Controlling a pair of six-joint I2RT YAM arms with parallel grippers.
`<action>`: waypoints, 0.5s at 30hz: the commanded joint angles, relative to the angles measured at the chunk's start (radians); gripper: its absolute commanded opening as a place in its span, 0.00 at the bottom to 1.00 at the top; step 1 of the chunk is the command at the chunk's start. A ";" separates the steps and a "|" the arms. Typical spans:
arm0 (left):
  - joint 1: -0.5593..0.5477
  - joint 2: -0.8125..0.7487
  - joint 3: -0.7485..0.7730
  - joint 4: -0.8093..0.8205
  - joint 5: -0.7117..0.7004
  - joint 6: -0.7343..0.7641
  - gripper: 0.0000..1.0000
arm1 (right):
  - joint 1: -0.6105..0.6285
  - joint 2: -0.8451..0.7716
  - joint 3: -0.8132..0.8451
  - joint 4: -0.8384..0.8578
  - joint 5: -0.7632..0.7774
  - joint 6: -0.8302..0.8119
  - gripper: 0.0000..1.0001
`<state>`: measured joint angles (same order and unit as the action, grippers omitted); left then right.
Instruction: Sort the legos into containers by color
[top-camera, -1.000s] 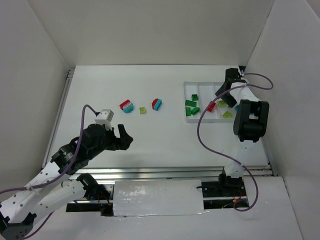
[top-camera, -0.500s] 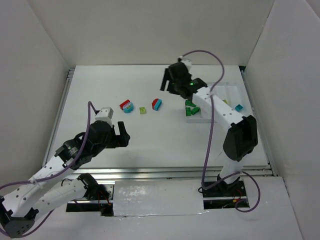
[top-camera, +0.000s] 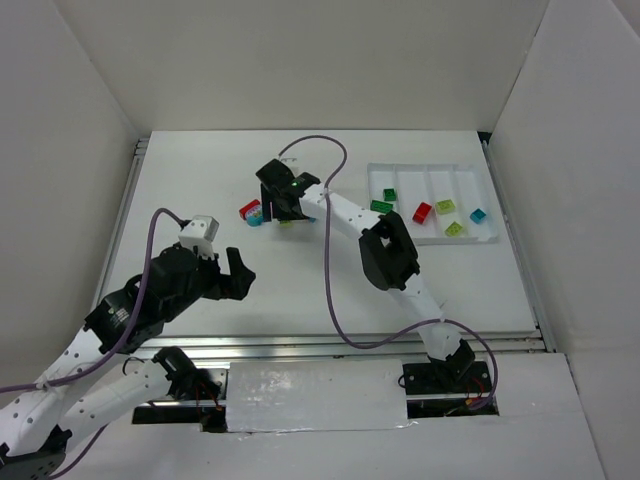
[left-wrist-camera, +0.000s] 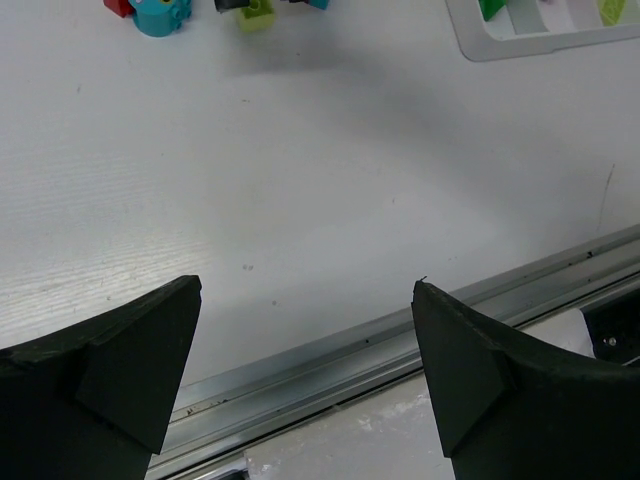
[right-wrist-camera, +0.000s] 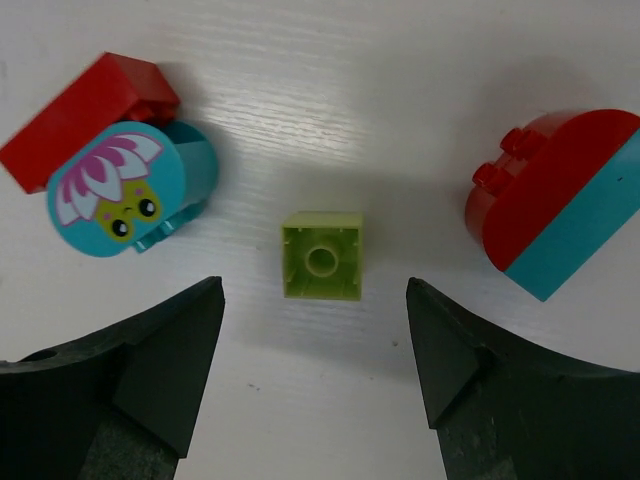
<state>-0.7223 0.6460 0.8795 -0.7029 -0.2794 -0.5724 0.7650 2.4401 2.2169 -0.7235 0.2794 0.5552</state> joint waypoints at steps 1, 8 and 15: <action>0.000 -0.023 -0.013 0.062 0.066 0.042 1.00 | -0.006 -0.016 0.049 -0.028 0.038 -0.014 0.80; 0.000 -0.037 -0.017 0.072 0.095 0.054 1.00 | -0.006 0.039 0.082 -0.028 0.017 -0.023 0.70; 0.000 -0.078 -0.020 0.080 0.109 0.060 0.99 | -0.006 0.077 0.113 -0.060 -0.008 -0.018 0.67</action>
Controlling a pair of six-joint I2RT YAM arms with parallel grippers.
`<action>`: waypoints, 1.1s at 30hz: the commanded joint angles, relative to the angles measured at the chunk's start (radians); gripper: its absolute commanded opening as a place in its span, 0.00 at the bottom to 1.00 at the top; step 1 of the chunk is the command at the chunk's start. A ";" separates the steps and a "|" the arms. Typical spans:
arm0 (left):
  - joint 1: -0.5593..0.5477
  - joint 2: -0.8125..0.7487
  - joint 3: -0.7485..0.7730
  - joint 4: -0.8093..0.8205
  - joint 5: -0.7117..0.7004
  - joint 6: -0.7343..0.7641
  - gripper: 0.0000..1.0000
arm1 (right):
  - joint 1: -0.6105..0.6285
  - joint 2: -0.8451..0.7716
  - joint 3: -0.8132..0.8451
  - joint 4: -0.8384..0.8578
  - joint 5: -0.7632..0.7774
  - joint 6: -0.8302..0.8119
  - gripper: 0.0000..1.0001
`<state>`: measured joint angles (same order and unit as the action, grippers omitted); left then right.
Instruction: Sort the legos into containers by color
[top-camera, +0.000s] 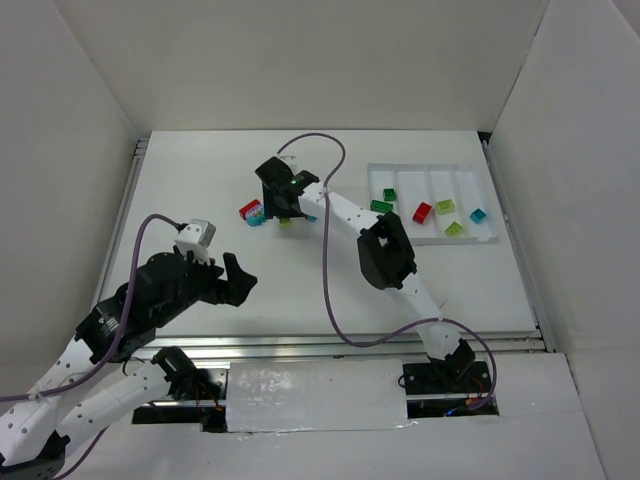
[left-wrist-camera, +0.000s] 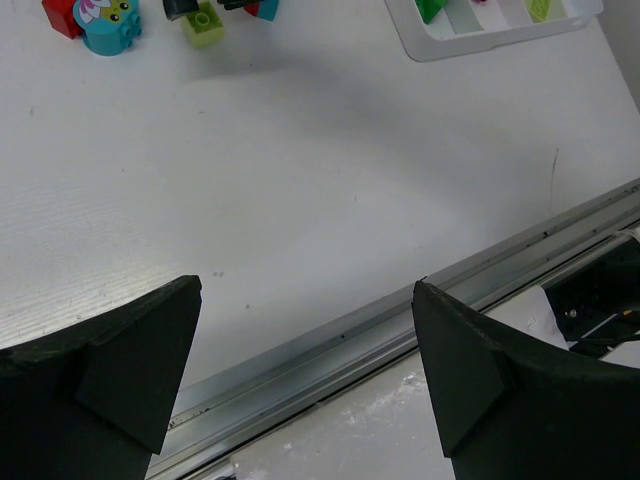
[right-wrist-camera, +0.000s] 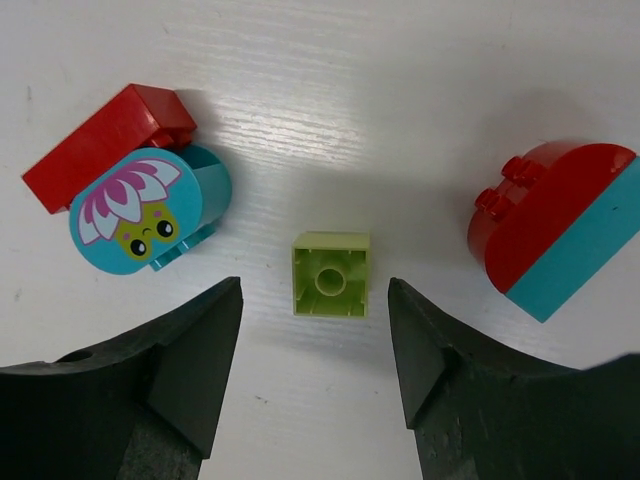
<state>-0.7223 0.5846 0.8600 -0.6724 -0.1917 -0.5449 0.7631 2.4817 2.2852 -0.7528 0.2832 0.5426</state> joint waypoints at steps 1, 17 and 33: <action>-0.002 -0.019 0.001 0.050 0.026 0.033 1.00 | -0.005 0.045 0.048 -0.033 -0.016 -0.006 0.67; -0.002 -0.017 0.001 0.053 0.029 0.048 0.99 | -0.030 0.008 -0.021 0.030 -0.120 0.010 0.19; 0.011 -0.052 -0.006 0.036 -0.049 0.014 0.99 | -0.445 -0.791 -0.823 0.208 -0.104 -0.010 0.17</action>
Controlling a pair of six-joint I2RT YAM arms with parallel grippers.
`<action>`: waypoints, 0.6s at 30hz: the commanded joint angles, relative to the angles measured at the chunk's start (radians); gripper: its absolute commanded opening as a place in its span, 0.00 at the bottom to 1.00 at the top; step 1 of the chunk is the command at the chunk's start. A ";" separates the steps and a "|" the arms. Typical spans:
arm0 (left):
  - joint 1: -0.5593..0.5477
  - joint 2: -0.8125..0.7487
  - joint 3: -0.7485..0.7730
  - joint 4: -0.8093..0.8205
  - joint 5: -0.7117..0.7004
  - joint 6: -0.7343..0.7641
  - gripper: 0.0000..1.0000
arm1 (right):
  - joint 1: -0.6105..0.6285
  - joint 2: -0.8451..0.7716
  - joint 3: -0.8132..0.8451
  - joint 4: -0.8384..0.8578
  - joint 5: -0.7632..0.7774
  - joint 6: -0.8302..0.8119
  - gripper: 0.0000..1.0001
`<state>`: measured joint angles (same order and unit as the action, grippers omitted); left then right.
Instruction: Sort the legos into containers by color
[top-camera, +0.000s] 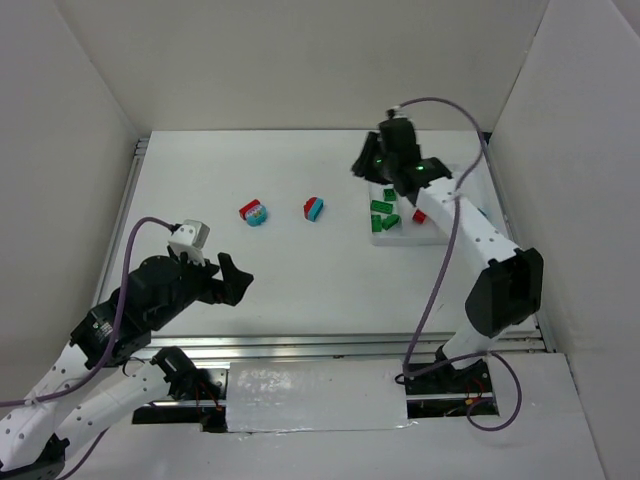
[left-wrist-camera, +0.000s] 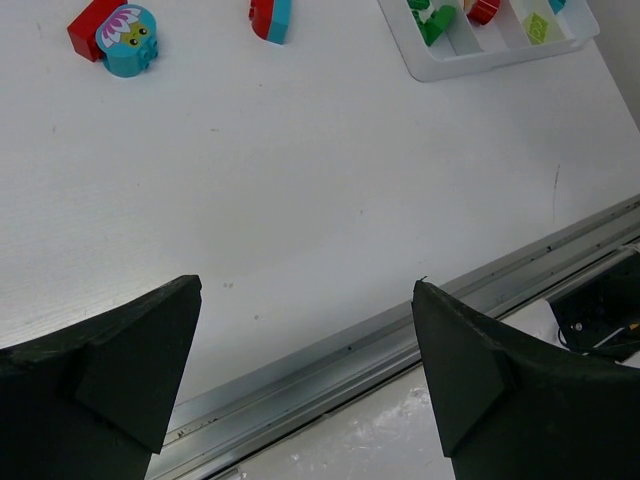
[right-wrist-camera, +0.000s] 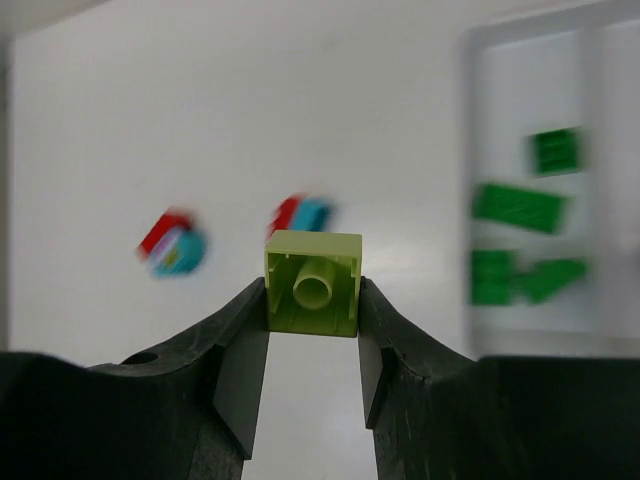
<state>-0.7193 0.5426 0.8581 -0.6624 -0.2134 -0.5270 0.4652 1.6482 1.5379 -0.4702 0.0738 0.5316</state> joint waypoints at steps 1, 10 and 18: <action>0.008 -0.013 -0.005 0.024 -0.032 -0.008 0.99 | -0.231 0.050 -0.094 -0.080 0.118 0.001 0.17; 0.009 0.023 -0.011 0.026 -0.035 -0.013 1.00 | -0.505 0.295 0.062 -0.116 0.159 0.033 0.17; 0.011 0.048 -0.013 0.033 -0.018 -0.010 0.99 | -0.553 0.460 0.174 -0.167 0.156 0.048 0.17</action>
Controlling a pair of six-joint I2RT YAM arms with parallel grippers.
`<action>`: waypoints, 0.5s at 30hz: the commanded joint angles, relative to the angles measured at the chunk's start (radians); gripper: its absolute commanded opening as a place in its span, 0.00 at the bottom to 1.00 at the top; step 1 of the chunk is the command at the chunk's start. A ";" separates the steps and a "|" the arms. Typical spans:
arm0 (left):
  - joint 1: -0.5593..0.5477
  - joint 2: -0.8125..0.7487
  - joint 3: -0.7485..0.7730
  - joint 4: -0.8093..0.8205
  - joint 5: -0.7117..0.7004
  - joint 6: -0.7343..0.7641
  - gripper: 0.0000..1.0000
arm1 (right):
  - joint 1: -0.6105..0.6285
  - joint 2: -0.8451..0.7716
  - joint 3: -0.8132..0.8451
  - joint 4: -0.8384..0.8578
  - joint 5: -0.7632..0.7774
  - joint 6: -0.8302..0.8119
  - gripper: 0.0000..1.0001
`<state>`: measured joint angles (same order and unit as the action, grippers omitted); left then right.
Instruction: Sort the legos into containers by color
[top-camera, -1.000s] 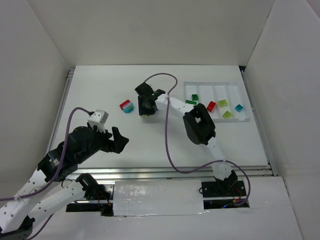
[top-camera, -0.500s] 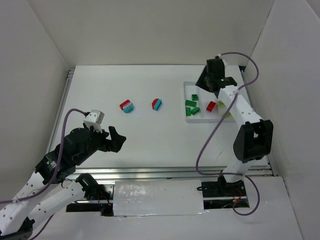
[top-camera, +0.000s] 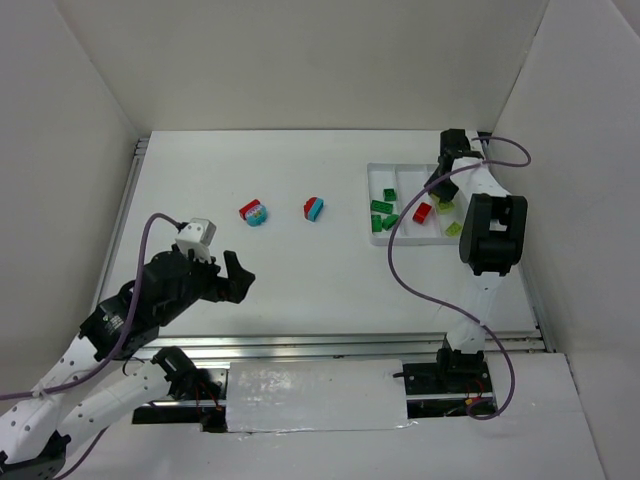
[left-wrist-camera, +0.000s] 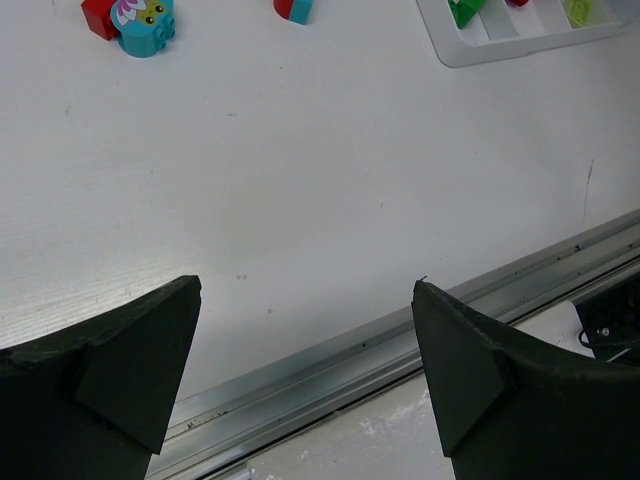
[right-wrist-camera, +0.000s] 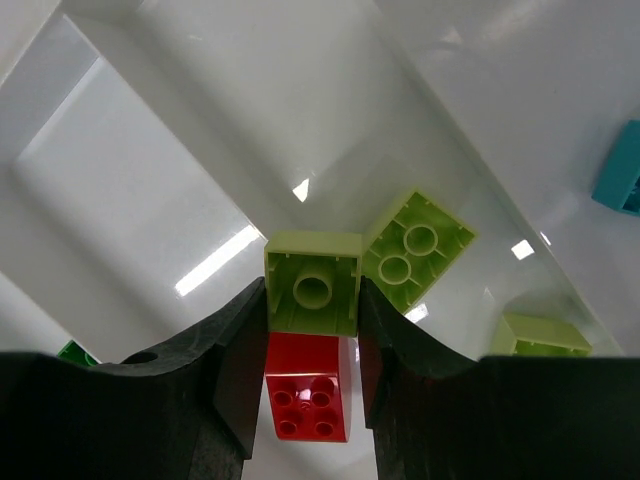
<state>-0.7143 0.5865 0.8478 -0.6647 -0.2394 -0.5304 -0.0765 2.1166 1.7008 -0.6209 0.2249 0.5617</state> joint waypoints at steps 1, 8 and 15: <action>0.006 0.007 -0.003 0.036 0.008 -0.005 1.00 | -0.012 -0.035 -0.007 0.018 0.001 0.023 0.17; 0.009 0.041 0.000 0.036 0.022 0.001 1.00 | -0.040 -0.031 0.032 0.003 -0.002 0.014 0.21; 0.010 0.042 -0.001 0.040 0.022 0.000 1.00 | -0.054 0.022 0.099 -0.017 -0.030 0.007 0.36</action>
<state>-0.7090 0.6327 0.8478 -0.6643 -0.2287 -0.5297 -0.1246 2.1269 1.7611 -0.6289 0.2054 0.5747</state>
